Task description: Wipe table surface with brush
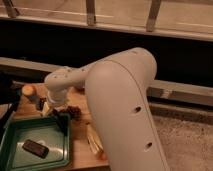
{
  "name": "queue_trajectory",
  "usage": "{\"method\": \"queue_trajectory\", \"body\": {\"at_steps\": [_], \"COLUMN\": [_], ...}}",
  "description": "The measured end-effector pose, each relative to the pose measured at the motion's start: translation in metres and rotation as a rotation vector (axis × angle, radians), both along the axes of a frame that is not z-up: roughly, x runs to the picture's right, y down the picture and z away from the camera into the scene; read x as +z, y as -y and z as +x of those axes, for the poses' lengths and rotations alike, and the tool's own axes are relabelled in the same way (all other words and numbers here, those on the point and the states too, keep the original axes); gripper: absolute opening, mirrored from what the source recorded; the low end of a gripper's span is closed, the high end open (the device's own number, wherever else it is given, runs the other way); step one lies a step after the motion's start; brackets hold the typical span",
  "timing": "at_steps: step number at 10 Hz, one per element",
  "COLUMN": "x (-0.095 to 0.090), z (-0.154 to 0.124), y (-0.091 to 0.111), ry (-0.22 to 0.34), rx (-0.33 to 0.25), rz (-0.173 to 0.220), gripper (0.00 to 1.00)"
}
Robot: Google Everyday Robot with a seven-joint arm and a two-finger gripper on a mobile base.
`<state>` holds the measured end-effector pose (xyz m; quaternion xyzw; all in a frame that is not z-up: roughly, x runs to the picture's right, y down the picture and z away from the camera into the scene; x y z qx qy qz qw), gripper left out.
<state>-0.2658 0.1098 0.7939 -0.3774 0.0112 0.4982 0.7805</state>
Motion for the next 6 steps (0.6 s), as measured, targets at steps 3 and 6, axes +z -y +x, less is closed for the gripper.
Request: {"method": "queue_trajectory", "body": {"at_steps": [3, 6], "x": [0.005, 0.005], "z": [-0.012, -0.022], "y": [-0.006, -0.004], "ry": [0.028, 0.052], "rx": [0.010, 0.019], "rz": [-0.005, 0.021], "gripper": [0.70, 0.39]}}
